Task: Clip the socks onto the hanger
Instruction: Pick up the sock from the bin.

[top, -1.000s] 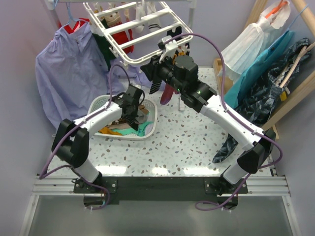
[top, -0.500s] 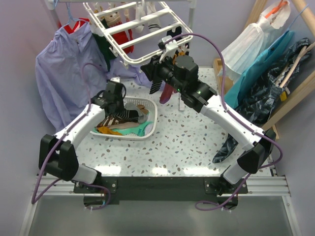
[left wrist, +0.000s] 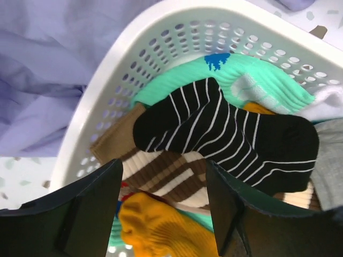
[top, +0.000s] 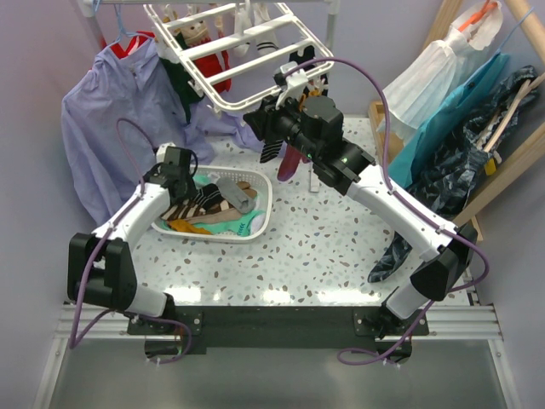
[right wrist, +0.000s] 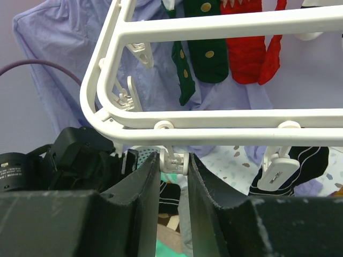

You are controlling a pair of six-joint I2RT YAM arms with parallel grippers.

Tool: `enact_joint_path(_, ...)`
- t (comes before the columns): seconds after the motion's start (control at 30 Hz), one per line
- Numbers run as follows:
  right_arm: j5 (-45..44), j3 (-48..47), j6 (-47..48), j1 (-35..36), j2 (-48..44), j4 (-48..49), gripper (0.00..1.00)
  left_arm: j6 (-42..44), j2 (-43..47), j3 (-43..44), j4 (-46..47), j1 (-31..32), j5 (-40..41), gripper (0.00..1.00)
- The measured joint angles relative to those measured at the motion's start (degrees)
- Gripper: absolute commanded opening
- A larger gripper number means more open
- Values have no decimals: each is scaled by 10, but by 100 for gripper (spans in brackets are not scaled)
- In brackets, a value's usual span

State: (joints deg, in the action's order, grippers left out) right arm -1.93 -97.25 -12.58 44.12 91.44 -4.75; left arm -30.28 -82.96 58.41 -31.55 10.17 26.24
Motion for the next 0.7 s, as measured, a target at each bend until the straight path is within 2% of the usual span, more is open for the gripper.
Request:
enact_joint_path(0.13, 0, 0, 0, 0, 0, 0, 0, 79, 9, 0, 10, 28, 26, 70)
enact_joint_path(0.33, 2, 0, 0, -1, 0, 0, 0, 227, 20, 1, 24, 152, 31, 67)
enact_joint_path(0.47, 2, 0, 0, -1, 0, 0, 0, 281, -7, 9, 16, 155, 8, 63)
enact_joint_path(0.7, 2, 0, 0, -2, 0, 0, 0, 325, -77, 43, 3, 151, -62, 60)
